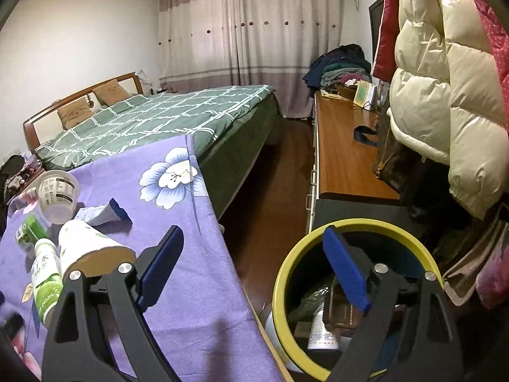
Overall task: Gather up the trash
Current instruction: 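Lower the left gripper onto the green-label drink bottle and grasp it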
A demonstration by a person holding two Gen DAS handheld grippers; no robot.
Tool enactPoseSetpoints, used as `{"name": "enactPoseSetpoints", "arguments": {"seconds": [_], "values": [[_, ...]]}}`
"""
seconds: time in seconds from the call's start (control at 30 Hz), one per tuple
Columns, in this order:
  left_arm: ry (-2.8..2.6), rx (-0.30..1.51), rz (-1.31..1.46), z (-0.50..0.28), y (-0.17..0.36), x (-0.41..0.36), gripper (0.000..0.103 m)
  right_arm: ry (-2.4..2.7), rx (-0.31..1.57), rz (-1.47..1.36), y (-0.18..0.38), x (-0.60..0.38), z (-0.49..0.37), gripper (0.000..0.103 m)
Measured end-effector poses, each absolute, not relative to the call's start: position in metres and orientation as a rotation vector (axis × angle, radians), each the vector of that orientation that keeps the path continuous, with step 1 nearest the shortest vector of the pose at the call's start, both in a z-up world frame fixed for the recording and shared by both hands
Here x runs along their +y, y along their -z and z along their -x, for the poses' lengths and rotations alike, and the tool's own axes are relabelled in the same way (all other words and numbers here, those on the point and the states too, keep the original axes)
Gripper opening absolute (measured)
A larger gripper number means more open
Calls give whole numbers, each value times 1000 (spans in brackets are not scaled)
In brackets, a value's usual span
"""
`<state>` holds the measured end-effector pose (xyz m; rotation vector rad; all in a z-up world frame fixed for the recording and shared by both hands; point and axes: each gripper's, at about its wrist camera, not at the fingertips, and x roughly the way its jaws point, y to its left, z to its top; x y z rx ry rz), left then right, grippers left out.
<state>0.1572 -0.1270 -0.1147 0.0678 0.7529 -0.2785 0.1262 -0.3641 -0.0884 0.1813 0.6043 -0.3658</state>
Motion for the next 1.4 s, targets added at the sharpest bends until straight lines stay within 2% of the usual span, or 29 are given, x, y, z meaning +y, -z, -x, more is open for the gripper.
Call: {"name": "enactPoseSetpoints", "arguments": {"seconds": [0.33, 0.6, 0.93, 1.1, 1.37, 1.4], "values": [[304, 793, -108, -168, 124, -192, 87, 355, 598, -188, 87, -365, -124, 85], [207, 807, -65, -183, 121, -147, 87, 338, 602, -215, 87, -368, -125, 85], [-4, 796, 43, -196, 112, -49, 87, 344, 606, -204, 88, -368, -127, 85], [98, 760, -29, -188, 106, -71, 88, 344, 609, -208, 89, -368, -128, 85], [106, 803, -36, -221, 120, -86, 88, 339, 607, -204, 89, -368, -128, 85], [103, 809, -36, -225, 122, -87, 84, 338, 606, -208, 89, -368, -128, 85]]}}
